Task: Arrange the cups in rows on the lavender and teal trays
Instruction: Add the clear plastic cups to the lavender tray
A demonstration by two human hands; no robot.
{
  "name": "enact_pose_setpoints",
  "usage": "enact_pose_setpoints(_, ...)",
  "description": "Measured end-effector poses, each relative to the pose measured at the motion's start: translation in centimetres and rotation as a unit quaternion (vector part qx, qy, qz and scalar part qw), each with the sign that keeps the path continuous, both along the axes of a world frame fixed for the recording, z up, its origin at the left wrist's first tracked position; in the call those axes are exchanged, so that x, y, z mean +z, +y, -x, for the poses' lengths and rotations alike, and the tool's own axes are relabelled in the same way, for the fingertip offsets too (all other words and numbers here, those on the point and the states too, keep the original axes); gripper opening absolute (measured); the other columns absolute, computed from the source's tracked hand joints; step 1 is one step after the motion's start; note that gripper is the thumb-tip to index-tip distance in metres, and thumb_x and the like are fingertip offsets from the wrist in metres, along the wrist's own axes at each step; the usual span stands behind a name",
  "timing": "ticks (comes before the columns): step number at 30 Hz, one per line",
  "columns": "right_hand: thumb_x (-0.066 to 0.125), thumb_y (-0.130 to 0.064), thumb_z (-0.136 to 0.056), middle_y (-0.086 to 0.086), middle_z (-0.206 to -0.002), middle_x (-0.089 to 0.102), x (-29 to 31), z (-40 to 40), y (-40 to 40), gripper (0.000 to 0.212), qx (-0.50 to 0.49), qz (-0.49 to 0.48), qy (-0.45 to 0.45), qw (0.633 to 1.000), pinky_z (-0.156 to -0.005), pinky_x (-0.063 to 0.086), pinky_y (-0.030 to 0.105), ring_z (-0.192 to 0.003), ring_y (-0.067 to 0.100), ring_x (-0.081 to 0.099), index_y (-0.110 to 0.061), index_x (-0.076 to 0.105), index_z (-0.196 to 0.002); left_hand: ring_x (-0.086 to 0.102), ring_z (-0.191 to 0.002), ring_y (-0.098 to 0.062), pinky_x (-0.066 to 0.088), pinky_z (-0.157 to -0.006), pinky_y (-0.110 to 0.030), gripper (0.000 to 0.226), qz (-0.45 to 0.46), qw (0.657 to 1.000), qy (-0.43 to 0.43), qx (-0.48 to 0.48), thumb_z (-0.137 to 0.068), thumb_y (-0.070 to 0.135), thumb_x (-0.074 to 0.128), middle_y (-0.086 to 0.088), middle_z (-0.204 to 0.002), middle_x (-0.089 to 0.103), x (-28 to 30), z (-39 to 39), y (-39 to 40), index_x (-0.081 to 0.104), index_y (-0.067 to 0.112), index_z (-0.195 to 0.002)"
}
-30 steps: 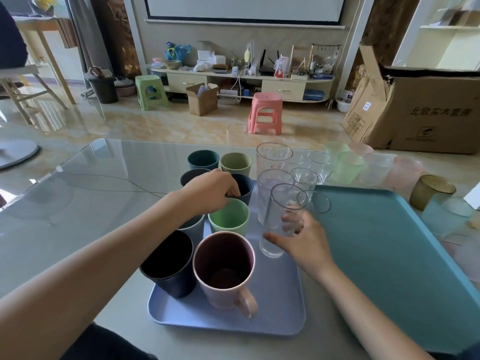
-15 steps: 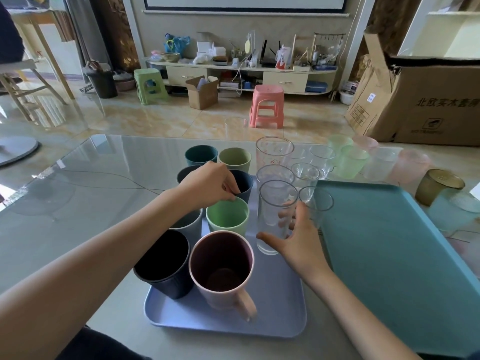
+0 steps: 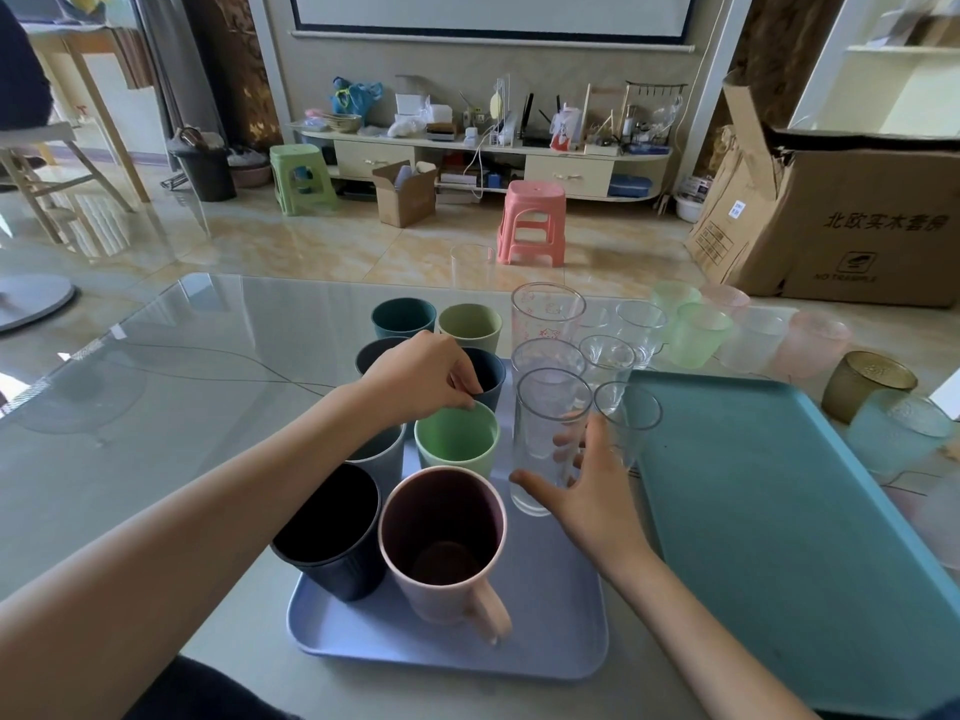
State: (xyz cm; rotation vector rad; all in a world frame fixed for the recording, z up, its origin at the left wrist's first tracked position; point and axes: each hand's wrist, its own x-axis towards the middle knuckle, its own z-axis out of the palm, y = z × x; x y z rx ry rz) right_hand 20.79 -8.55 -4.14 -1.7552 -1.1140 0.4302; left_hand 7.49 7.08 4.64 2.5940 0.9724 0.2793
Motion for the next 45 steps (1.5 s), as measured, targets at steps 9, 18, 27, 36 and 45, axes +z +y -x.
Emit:
enact_pose_setpoints(9,0.081,-0.040,-0.065,-0.002,-0.116,0.052,0.0,0.2,-0.1,0.079,0.011,0.007,0.019,1.000,-0.094,0.048,0.034,-0.107,0.014,0.055,-0.011,0.039,-0.125,0.059,-0.072,-0.007,0.048,-0.071,-0.021,0.022,0.002,1.000,-0.011,-0.006,-0.076,0.022,0.077,0.005,-0.087,0.072,-0.1,0.1,0.2,0.075,0.018,-0.097)
enact_pose_setpoints(18,0.058,-0.075,-0.064,-0.008,-0.132,0.043,1.4,-0.2,-0.6,0.090,-0.012,-0.038,0.001,0.999,-0.101,0.045,0.043,-0.119,0.011,0.047,-0.026,0.032,-0.136,0.060,-0.064,-0.001,0.053,-0.069,-0.025,0.014,0.015,0.999,-0.051,-0.010,-0.071,0.016,0.080,0.011,-0.069,0.066,0.9,0.4,0.9,0.077,0.018,-0.085)
enact_pose_setpoints(27,0.030,-0.074,-0.077,-0.004,-0.125,0.051,9.8,-0.7,0.7,0.072,0.005,-0.055,-0.271,0.961,-0.093,0.041,0.033,-0.116,0.015,0.045,-0.024,0.045,-0.126,0.059,-0.066,0.002,0.046,-0.064,-0.009,0.012,0.007,0.995,-0.101,-0.001,-0.074,0.012,0.077,0.005,-0.075,0.068,4.1,0.7,3.5,0.077,0.012,-0.086)
enact_pose_setpoints(36,0.070,-0.040,-0.080,0.013,-0.145,0.037,16.0,-4.1,18.9,0.081,0.087,0.181,-0.373,0.906,-0.100,0.042,0.041,-0.127,0.029,0.042,-0.012,0.028,-0.143,0.056,-0.105,-0.023,0.045,-0.086,-0.031,0.050,-0.097,0.994,-0.030,0.050,-0.074,0.010,0.077,-0.010,-0.124,0.059,5.1,-4.1,12.4,0.060,0.013,-0.121)
enact_pose_setpoints(45,0.081,-0.046,-0.064,0.007,-0.133,0.048,12.1,-5.9,30.7,0.086,0.166,0.300,-0.406,0.847,-0.103,0.039,0.046,-0.123,0.031,0.045,-0.018,0.040,-0.134,0.051,-0.112,-0.027,0.044,-0.093,-0.035,0.058,-0.102,0.985,0.135,0.022,-0.074,0.019,0.078,-0.010,-0.126,0.055,2.7,-9.0,18.2,0.056,0.014,-0.127)
